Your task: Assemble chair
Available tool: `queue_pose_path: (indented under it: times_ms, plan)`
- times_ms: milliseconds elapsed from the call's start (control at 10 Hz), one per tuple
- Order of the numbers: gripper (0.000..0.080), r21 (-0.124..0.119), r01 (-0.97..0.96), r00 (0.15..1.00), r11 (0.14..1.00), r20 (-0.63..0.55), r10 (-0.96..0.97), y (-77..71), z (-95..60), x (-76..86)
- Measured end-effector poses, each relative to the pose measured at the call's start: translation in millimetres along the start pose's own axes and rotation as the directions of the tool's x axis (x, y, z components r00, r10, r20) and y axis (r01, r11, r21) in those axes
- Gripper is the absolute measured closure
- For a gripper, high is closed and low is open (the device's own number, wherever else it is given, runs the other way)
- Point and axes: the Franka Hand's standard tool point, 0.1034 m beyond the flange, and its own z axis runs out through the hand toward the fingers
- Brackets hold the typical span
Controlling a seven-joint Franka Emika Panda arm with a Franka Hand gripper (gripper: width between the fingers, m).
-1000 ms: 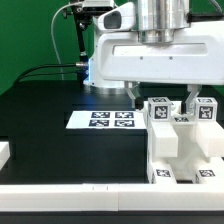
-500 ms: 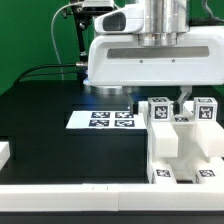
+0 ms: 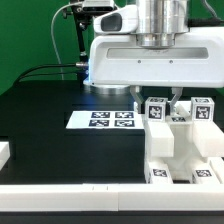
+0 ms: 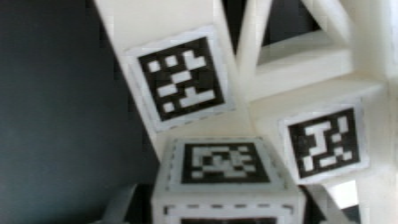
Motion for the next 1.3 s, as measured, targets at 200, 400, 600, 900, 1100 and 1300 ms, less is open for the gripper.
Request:
queue_pose_path:
  times_ms: [200, 400, 600, 900, 1100, 1300]
  plan:
    - [0.0537, 0.007, -0.285, 0.959, 0.959, 0.003, 0.285, -0.8, -0.2, 0.4]
    - [0.0537, 0.012, -0.599, 0.801, 0.801, -0.001, 0.599, -3.8, -0.4, -1.6]
    - [0.0535, 0.009, -0.807, 0.591, 0.590, 0.008, 0.807, -3.3, -1.0, -1.6]
    - [0.0535, 0.002, -0.940, 0.342, 0.343, 0.025, 0.939, -1.3, 0.3, -3.3]
    - [0.0535, -0.001, -0.951, 0.309, 0.309, 0.028, 0.951, -1.0, 0.4, -3.4]
    - [0.0322, 0.005, -0.871, 0.492, 0.492, 0.027, 0.870, 0.0, 1.7, -4.3]
